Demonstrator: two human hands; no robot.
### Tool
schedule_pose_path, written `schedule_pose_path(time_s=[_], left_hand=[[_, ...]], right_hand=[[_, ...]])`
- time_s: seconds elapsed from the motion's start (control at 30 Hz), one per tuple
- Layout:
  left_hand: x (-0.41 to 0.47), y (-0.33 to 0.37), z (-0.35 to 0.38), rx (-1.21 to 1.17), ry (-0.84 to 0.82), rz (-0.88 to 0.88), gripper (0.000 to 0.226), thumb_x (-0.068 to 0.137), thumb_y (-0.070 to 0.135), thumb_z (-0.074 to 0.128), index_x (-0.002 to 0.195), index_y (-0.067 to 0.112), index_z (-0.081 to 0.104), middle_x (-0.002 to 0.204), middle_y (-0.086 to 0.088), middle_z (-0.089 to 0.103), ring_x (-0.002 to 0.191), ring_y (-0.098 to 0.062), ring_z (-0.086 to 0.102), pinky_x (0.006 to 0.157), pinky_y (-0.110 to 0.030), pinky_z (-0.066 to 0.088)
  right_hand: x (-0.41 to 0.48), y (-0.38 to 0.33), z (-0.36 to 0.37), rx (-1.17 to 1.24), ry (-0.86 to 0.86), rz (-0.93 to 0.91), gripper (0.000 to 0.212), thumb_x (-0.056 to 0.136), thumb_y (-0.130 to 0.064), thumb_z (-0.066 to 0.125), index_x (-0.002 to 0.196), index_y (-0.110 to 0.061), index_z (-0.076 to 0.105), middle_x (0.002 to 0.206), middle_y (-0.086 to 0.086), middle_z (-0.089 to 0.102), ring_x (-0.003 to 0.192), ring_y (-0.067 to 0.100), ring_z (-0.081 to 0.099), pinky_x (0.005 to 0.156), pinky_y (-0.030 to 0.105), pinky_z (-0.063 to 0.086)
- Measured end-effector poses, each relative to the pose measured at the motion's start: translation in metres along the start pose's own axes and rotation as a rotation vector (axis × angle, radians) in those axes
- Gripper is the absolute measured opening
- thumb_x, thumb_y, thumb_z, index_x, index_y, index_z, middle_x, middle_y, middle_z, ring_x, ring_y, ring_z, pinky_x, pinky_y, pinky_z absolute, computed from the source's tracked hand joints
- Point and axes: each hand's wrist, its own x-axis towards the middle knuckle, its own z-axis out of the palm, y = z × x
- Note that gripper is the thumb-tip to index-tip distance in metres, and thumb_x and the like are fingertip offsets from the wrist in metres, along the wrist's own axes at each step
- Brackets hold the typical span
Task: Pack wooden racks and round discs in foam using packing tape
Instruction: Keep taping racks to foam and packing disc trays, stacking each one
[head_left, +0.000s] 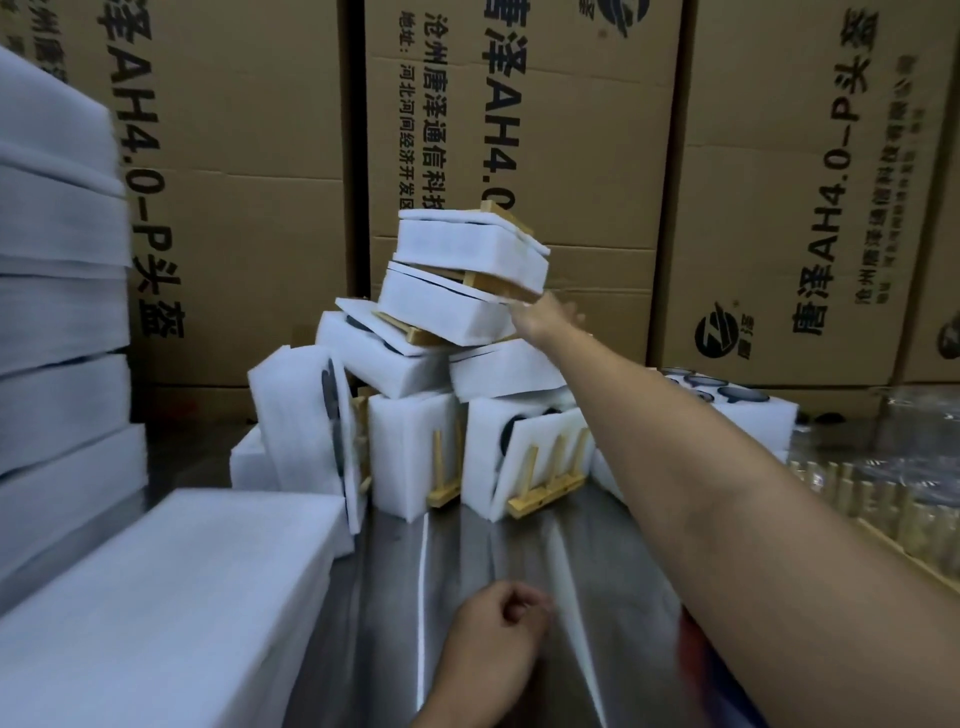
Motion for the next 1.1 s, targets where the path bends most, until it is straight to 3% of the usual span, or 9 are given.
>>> schedule_pose_path(time_s=[0.1, 0.27, 0.4, 0.57, 0.67, 0.8, 0.93, 1.1], left_hand=[[0.000, -0.002, 0.000, 0.003, 0.015, -0.013, 0.019, 0.082, 0.009, 0.062, 0.068, 0.021, 0.067, 0.058, 0.003, 0.065, 0.054, -0.008, 0.058, 0.059, -0.025, 0.049], [-0.002, 0.000, 0.002, 0.001, 0.025, -0.009, 0.025, 0.084, 0.004, 0.056, 0.069, 0.021, 0.067, 0.062, 0.001, 0.065, 0.055, -0.011, 0.058, 0.059, -0.027, 0.051], [-0.003, 0.002, 0.001, -0.017, 0.027, -0.014, 0.025, 0.085, 0.001, 0.055, 0.073, 0.019, 0.066, 0.066, -0.004, 0.064, 0.054, -0.011, 0.056, 0.050, -0.019, 0.045], [-0.005, 0.003, 0.000, -0.034, 0.021, -0.015, 0.023, 0.086, 0.000, 0.053, 0.075, 0.015, 0.065, 0.065, -0.006, 0.064, 0.050, -0.009, 0.056, 0.051, -0.018, 0.044], [-0.006, 0.004, -0.001, -0.041, 0.008, -0.005, 0.021, 0.087, 0.000, 0.053, 0.076, 0.013, 0.065, 0.066, -0.007, 0.063, 0.048, -0.007, 0.056, 0.050, -0.017, 0.044], [-0.006, 0.004, -0.003, -0.044, -0.009, -0.009, 0.017, 0.089, 0.006, 0.055, 0.078, 0.014, 0.066, 0.066, -0.005, 0.065, 0.050, -0.006, 0.056, 0.050, -0.016, 0.043], [-0.002, 0.000, -0.004, -0.081, -0.007, -0.038, 0.016, 0.089, 0.008, 0.055, 0.080, 0.013, 0.067, 0.063, -0.003, 0.065, 0.053, -0.008, 0.058, 0.050, -0.018, 0.044], [-0.002, 0.000, -0.006, -0.052, -0.005, -0.037, 0.016, 0.090, 0.011, 0.055, 0.080, 0.016, 0.067, 0.062, -0.001, 0.066, 0.053, -0.006, 0.059, 0.051, -0.017, 0.045]], right_hand=[[-0.011, 0.047, -0.011, -0.184, 0.244, -0.035, 0.056, 0.091, -0.043, 0.046, 0.140, -0.016, 0.036, 0.145, 0.014, 0.035, 0.135, 0.034, 0.026, 0.113, 0.049, 0.013], [-0.011, 0.116, -0.041, -0.215, 0.348, 0.151, 0.058, 0.093, -0.052, 0.028, 0.138, -0.019, 0.044, 0.143, 0.017, 0.038, 0.134, 0.038, 0.028, 0.113, 0.057, 0.006], [-0.012, 0.150, -0.059, -0.349, 0.300, 0.245, 0.069, 0.091, -0.058, 0.025, 0.135, -0.009, 0.045, 0.143, 0.021, 0.034, 0.135, 0.039, 0.028, 0.114, 0.058, 0.006], [-0.023, 0.181, -0.074, -0.600, 0.125, 0.118, 0.087, 0.078, -0.083, 0.017, 0.137, -0.025, 0.046, 0.145, 0.016, 0.032, 0.138, 0.037, 0.025, 0.111, 0.060, 0.001], [-0.032, 0.193, -0.086, -0.671, 0.011, -0.018, 0.094, 0.069, -0.088, 0.036, 0.143, -0.030, 0.035, 0.151, 0.011, 0.023, 0.140, 0.036, 0.020, 0.113, 0.052, 0.009], [-0.041, 0.198, -0.104, -0.647, -0.069, -0.195, 0.086, 0.068, -0.065, 0.070, 0.142, -0.036, 0.038, 0.149, 0.006, 0.022, 0.135, 0.033, 0.028, 0.114, 0.043, 0.022], [-0.049, 0.193, -0.103, -0.528, 0.013, -0.208, 0.075, 0.071, -0.057, 0.074, 0.137, -0.031, 0.048, 0.143, 0.004, 0.025, 0.129, 0.035, 0.029, 0.111, 0.038, 0.019], [-0.073, 0.166, -0.115, -0.570, 0.111, -0.262, 0.069, 0.071, -0.057, 0.073, 0.129, -0.025, 0.054, 0.139, 0.006, 0.026, 0.123, 0.037, 0.027, 0.110, 0.039, 0.014]])
